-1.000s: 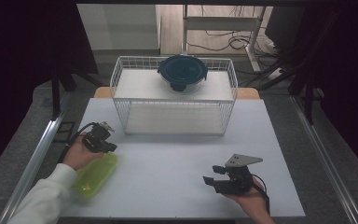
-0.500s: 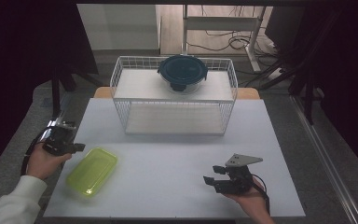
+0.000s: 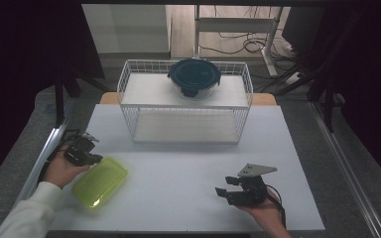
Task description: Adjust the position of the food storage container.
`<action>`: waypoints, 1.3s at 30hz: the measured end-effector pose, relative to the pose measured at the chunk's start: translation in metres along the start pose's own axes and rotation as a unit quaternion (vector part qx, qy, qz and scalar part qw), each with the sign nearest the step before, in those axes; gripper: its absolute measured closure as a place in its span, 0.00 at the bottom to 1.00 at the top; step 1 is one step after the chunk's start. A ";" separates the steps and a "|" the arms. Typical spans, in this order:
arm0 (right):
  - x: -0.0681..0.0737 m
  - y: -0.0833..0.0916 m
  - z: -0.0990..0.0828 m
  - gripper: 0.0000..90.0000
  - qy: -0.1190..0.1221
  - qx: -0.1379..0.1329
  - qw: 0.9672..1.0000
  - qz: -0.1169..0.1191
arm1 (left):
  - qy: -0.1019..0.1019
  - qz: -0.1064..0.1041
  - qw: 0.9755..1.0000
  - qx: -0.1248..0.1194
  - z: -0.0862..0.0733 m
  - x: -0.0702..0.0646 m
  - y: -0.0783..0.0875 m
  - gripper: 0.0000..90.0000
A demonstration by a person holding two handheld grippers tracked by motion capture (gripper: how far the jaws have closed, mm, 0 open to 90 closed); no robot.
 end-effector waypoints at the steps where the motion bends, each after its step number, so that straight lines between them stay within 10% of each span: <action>1: 0.000 0.001 0.000 0.46 0.001 0.000 1.000 0.000 | -0.008 -0.006 1.000 0.001 0.003 -0.007 -0.002 1.00; 12: -0.001 0.001 0.000 0.46 0.003 -0.001 1.000 0.000 | -0.088 -0.062 0.994 0.015 0.024 -0.066 -0.016 1.00; 20: -0.002 0.002 0.000 0.46 0.003 0.000 1.000 -0.001 | -0.095 -0.051 0.994 -0.006 0.025 -0.063 -0.012 1.00; 28: -0.001 0.002 0.000 0.46 0.001 -0.002 1.000 -0.003 | -0.007 -0.012 0.997 -0.075 0.009 -0.033 0.036 1.00; 39: -0.002 0.003 0.004 0.45 -0.004 -0.009 1.000 -0.006 | 0.090 0.043 0.991 -0.084 -0.059 -0.014 0.082 1.00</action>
Point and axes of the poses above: each handheld gripper's, and its own axes: y roughly backward along the jaws, z roughly out of its top, x roughly to its left, the point moved 7 cm from there along -y, roughly forward along the jaws, and after that the axes turned 15 degrees about -x, right-handed, at the moved point
